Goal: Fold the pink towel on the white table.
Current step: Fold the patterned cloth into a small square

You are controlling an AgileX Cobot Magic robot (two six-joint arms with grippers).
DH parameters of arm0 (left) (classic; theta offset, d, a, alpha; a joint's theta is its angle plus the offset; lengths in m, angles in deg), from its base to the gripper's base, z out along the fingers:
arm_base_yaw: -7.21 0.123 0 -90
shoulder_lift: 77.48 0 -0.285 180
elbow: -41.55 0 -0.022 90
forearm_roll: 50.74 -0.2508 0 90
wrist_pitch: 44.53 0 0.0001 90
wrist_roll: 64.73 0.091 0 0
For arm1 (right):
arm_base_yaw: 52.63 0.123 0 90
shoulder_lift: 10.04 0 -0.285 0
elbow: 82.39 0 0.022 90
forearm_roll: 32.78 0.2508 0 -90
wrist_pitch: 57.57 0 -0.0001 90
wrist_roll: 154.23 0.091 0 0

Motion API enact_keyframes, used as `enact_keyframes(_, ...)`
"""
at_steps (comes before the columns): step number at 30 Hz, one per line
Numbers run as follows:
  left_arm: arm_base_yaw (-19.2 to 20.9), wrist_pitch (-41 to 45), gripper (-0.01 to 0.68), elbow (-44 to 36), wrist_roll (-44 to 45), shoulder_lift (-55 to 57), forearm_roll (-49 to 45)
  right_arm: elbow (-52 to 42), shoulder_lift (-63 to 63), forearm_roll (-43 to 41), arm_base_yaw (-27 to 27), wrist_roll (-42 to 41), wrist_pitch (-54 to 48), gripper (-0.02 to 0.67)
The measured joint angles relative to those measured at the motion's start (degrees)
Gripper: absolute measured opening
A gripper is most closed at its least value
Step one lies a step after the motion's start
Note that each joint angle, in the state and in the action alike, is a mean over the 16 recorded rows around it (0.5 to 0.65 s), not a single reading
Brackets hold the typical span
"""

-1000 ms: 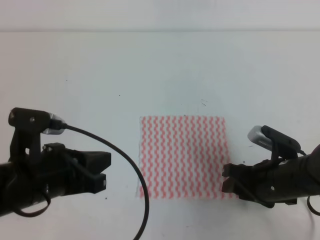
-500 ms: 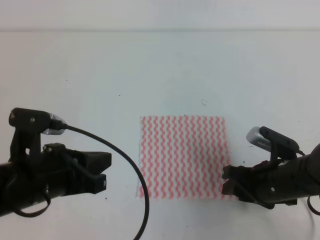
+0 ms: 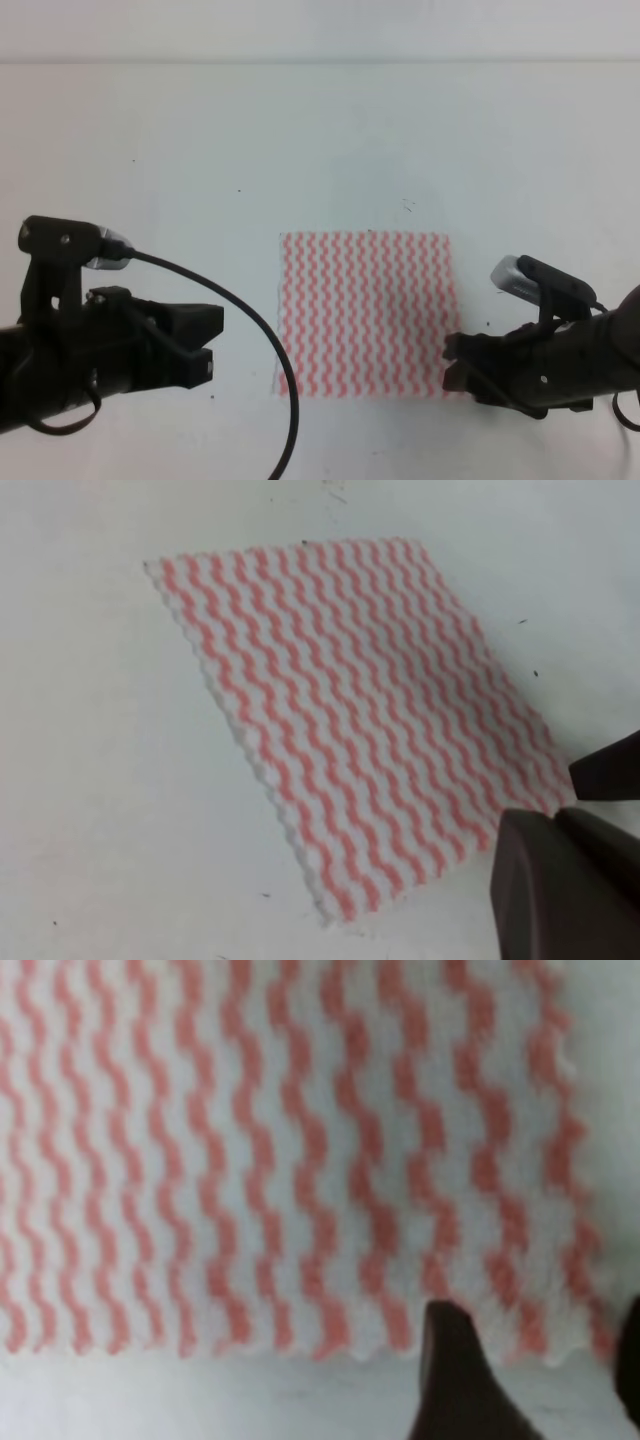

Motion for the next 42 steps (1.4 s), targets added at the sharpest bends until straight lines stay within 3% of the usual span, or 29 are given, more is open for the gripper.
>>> enact_keyframes(32, -0.05, 0.35, 0.0, -0.01, 0.22, -0.18, 0.05, 0.91, -3.83, 1.12, 0.02, -0.45, 0.81, 0.016)
enact_keyframes(42, -0.01, 0.84, 0.0, -0.01, 4.84, -0.03, 0.06, 1.34, -4.11, 1.6, 0.03, -1.01, 0.64, 0.003)
